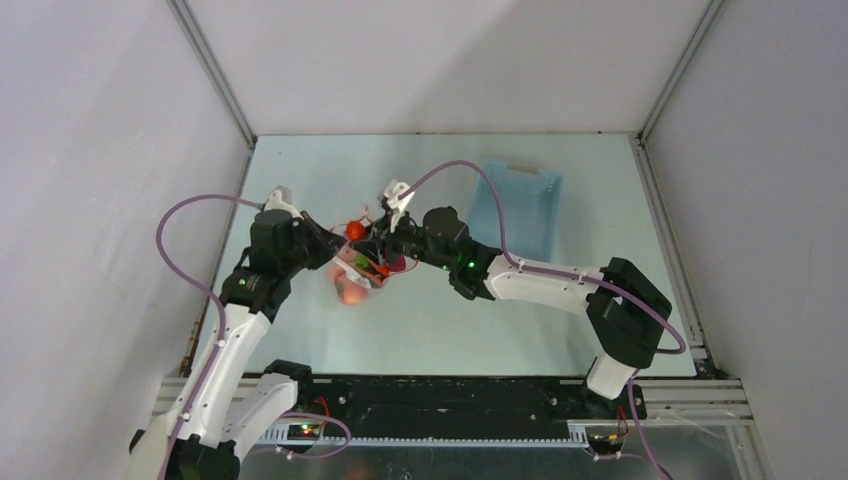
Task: Place the food in the zip-top bag and seal the zipper
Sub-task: Place the fake vegetable in the zipper food storage bag.
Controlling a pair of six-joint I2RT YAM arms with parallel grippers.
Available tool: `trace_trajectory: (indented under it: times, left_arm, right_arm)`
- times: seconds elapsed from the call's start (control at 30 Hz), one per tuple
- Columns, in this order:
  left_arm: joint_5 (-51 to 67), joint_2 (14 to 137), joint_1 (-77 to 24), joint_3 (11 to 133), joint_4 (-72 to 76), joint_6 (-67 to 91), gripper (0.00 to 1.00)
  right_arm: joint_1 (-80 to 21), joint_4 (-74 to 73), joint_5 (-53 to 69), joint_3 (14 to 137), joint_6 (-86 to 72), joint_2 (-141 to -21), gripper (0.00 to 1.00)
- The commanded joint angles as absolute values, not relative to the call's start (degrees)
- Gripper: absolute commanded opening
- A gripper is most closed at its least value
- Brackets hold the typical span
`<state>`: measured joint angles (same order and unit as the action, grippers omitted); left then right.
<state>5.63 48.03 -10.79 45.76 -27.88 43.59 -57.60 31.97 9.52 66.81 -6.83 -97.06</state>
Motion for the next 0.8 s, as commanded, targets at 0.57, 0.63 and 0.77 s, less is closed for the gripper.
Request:
trace_trajectory:
  times: [0.57, 0.63, 0.77]
  left_arm:
    - [11.9, 49.3, -10.4, 46.8, -25.6, 44.4, 0.0]
    - [13.7, 49.8, -10.4, 46.3, -24.8, 44.7, 0.0]
    - [12.8, 50.6, -10.4, 47.1, -25.8, 44.2, 0.0]
  right_arm:
    - [-60.3, 0.0, -14.1, 73.8, -19.3, -97.2, 0.47]
    - [-60.5, -2.4, -13.4, 75.0, -21.2, -96.5, 0.61]
    - [-60.5, -5.1, -7.6, 76.2, -20.5, -93.7, 0.97]
